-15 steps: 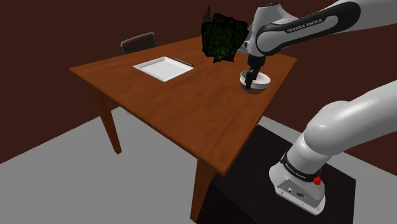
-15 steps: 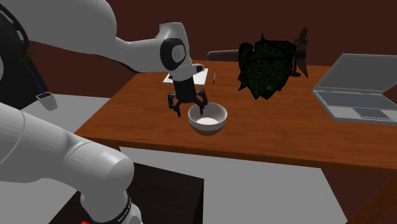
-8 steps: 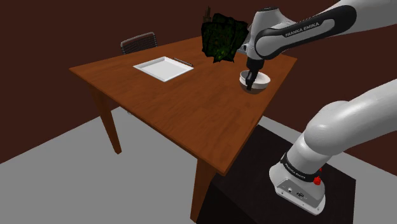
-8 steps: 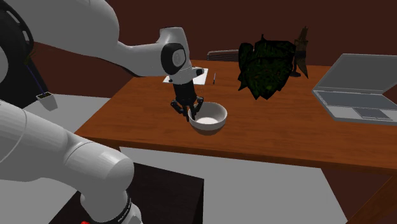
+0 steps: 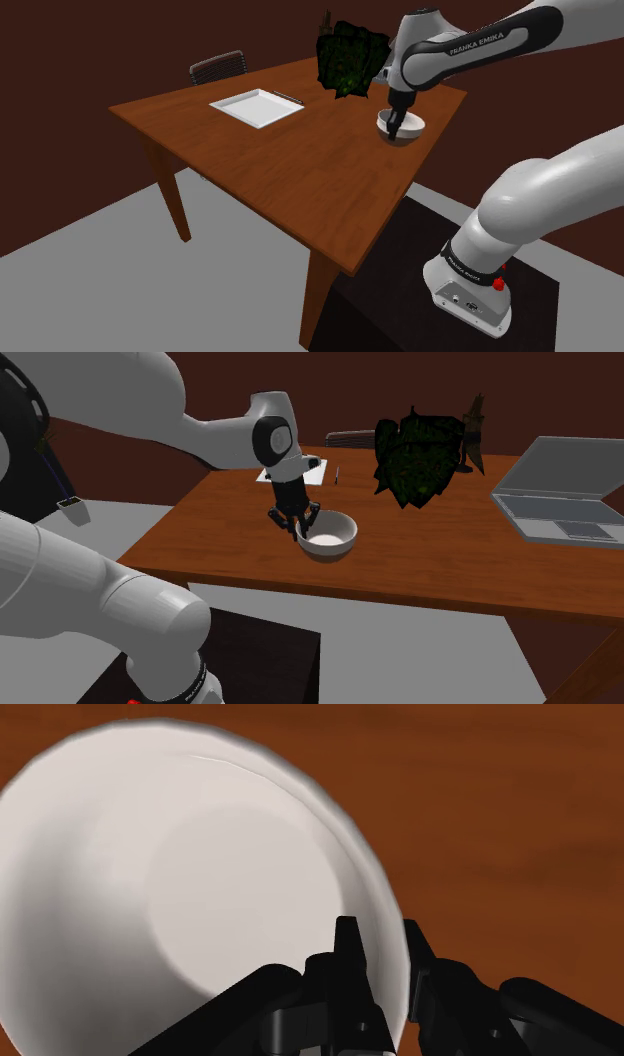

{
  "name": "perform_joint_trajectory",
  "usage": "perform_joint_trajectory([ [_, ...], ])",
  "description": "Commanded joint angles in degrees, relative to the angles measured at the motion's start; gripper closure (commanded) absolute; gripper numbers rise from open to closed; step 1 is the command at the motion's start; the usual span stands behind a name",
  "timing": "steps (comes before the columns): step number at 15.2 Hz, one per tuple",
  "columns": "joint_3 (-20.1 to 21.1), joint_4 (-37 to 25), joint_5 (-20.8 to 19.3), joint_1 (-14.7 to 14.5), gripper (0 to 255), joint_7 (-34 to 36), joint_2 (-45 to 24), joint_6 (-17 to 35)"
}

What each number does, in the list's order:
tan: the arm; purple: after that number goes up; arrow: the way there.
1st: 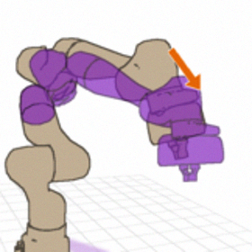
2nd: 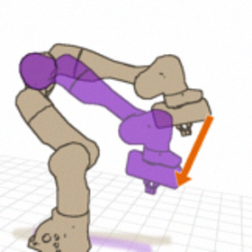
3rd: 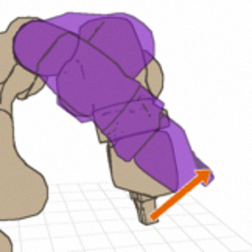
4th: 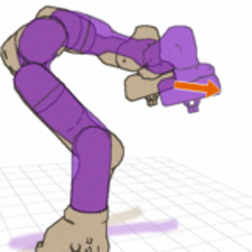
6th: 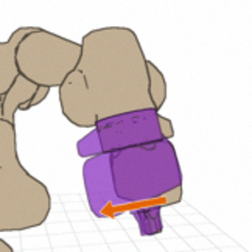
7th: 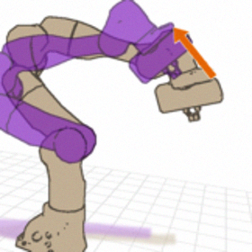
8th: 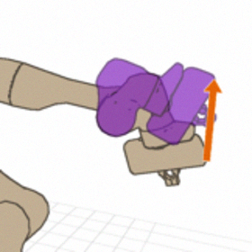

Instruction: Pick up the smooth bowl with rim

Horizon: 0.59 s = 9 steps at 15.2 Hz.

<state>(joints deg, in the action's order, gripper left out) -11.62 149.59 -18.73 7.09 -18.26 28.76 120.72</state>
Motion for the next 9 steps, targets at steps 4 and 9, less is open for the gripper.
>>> perform_joint_trajectory([
  [4,0.43,-2.6,0.66,-0.21,255,-0.77,1.6,-4.14],
  [9,0.89,-5.58,1.29,-0.4,255,-1.52,2.83,-8.29],
])
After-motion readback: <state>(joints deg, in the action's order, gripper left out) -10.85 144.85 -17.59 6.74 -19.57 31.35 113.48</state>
